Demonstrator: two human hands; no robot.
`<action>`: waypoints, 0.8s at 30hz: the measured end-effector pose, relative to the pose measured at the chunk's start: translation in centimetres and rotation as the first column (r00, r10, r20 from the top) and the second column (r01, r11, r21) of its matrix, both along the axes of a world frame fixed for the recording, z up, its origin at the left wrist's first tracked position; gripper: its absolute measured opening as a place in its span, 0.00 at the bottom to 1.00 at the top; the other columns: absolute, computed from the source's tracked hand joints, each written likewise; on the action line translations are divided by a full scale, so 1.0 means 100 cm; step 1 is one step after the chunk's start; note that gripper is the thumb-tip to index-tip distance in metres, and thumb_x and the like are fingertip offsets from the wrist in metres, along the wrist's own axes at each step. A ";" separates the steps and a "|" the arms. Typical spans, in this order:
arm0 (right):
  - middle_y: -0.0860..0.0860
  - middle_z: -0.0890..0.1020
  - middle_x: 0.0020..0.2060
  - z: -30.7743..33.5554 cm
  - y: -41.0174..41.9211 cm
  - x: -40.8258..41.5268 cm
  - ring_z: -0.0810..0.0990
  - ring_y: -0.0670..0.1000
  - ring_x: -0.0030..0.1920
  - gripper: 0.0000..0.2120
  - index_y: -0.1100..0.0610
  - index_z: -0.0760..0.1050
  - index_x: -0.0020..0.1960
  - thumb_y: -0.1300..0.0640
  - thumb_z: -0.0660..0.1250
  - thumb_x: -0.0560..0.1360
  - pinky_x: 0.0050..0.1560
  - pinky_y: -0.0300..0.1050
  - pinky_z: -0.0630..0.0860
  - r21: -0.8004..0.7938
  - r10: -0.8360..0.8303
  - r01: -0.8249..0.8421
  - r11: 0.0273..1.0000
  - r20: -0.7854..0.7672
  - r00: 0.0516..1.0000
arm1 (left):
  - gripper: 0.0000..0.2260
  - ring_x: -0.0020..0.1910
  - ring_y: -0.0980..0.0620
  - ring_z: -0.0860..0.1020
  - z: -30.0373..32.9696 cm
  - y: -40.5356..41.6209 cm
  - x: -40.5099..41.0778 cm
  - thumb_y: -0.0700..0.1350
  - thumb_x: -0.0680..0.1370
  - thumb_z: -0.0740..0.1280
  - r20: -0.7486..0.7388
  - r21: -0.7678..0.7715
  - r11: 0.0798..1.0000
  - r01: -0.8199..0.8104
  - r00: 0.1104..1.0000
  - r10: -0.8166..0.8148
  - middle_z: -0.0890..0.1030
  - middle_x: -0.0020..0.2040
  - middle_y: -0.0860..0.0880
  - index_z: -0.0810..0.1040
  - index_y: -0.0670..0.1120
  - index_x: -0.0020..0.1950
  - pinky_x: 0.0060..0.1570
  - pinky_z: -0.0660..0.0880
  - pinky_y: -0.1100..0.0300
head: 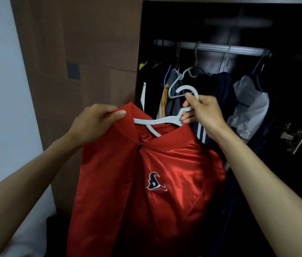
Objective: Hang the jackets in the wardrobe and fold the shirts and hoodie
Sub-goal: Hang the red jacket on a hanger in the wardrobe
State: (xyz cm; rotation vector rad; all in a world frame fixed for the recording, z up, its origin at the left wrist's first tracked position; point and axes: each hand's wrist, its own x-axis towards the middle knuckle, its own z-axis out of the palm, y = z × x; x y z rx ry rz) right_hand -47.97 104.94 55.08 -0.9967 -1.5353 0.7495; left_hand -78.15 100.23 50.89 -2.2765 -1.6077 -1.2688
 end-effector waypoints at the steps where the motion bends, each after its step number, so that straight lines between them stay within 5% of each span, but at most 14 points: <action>1: 0.57 0.81 0.25 0.000 0.000 0.004 0.85 0.53 0.28 0.16 0.63 0.77 0.42 0.52 0.64 0.84 0.29 0.41 0.81 -0.035 0.003 -0.003 0.999 -0.008 1.000 | 0.19 0.33 0.59 0.76 0.000 -0.001 -0.009 0.67 0.79 0.58 0.017 0.008 0.999 -0.041 0.999 0.041 0.77 0.32 0.56 0.75 0.56 0.37 0.40 0.73 0.52; 7: 0.56 0.83 0.29 0.002 -0.004 0.003 0.87 0.55 0.32 0.16 0.62 0.79 0.42 0.53 0.65 0.83 0.31 0.39 0.81 -0.086 0.058 -0.056 0.995 0.023 0.998 | 0.12 0.50 0.52 0.84 -0.005 -0.009 -0.011 0.60 0.80 0.65 -0.003 -0.031 0.994 -0.108 0.994 0.108 0.86 0.46 0.54 0.84 0.56 0.52 0.52 0.79 0.49; 12: 0.55 0.83 0.29 0.006 -0.009 -0.018 0.85 0.54 0.29 0.17 0.61 0.80 0.39 0.55 0.65 0.83 0.30 0.41 0.82 -0.028 0.131 -0.129 0.991 0.073 0.989 | 0.06 0.46 0.59 0.82 0.000 -0.008 0.013 0.53 0.79 0.70 -0.083 -0.207 0.978 0.007 0.996 -0.025 0.85 0.46 0.57 0.85 0.55 0.53 0.50 0.77 0.58; 16: 0.59 0.82 0.31 0.009 -0.012 -0.027 0.83 0.55 0.27 0.17 0.63 0.79 0.40 0.56 0.64 0.84 0.28 0.42 0.79 0.020 0.141 -0.145 0.989 0.131 0.981 | 0.05 0.37 0.67 0.80 -0.002 -0.002 0.024 0.48 0.77 0.72 -0.022 -0.185 0.983 -0.018 1.000 0.014 0.84 0.36 0.57 0.84 0.52 0.41 0.41 0.74 0.65; 24: 0.65 0.84 0.35 0.009 -0.015 -0.045 0.83 0.58 0.27 0.17 0.65 0.78 0.41 0.56 0.63 0.84 0.30 0.47 0.81 0.001 0.169 -0.174 0.985 0.220 0.961 | 0.05 0.29 0.62 0.77 0.002 -0.003 0.063 0.48 0.76 0.74 0.210 -0.029 0.999 0.034 0.977 -0.027 0.80 0.30 0.57 0.83 0.50 0.41 0.38 0.73 0.67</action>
